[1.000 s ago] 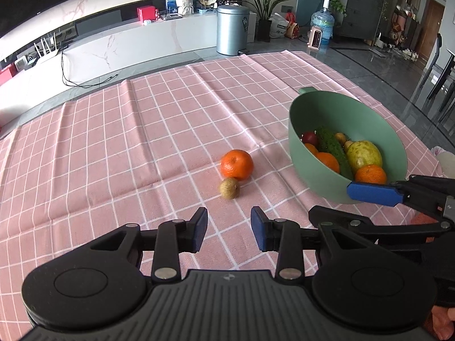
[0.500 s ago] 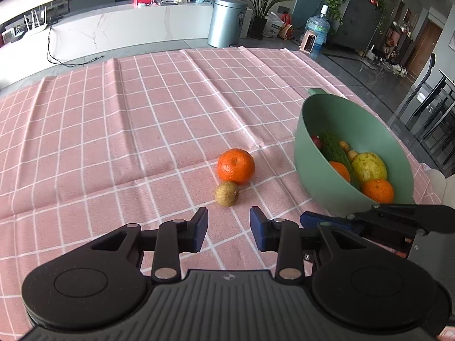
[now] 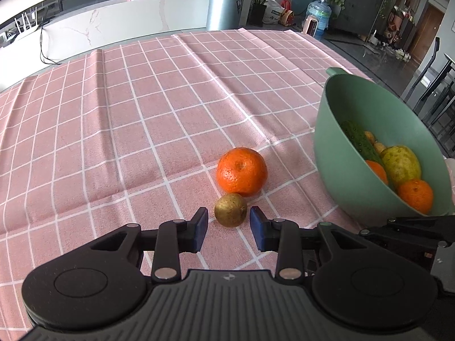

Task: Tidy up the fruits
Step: 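Close the left tool around the last brown kiwi, then grasp the last orange with the right tool while the left tool holds the kiwi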

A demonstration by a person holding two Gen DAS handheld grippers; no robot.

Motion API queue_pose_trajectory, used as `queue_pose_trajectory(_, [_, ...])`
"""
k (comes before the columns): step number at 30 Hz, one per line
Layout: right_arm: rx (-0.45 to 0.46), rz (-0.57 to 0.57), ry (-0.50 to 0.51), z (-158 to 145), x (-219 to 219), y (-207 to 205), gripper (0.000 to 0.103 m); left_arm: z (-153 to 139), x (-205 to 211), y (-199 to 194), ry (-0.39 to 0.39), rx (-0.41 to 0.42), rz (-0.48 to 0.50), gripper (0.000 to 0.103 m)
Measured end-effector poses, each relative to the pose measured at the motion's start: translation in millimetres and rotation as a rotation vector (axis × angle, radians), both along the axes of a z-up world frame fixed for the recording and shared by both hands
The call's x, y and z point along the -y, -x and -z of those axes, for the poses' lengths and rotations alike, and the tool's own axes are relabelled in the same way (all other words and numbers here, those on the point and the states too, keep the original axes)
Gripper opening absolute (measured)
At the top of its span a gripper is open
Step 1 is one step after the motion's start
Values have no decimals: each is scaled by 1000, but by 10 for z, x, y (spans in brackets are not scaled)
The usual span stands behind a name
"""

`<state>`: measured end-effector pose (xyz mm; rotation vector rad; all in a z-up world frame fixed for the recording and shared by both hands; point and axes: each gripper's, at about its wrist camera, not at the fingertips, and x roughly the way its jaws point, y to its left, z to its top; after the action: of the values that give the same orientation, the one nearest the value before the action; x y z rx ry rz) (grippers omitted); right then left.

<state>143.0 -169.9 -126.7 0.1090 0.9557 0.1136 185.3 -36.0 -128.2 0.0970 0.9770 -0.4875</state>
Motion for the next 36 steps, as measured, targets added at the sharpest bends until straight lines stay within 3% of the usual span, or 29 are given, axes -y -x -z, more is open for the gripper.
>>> queue_pose_trajectory(7, [-2, -7, -2, 29, -28, -45, 19, 7, -4, -5, 6, 8, 19, 29])
queue_pose_trajectory(15, [26, -10, 18, 16, -85, -58, 19, -107, -179, -2, -29, 26, -40, 29])
queue_pose_trajectory(25, [122, 69, 77, -10, -344, -200, 43, -160, -579, -116, -20, 19, -206, 29])
queue_pose_trajectory(36, [169, 165, 186, 56, -556, -418, 49, -134, -790, -228, 5, 16, -296, 29])
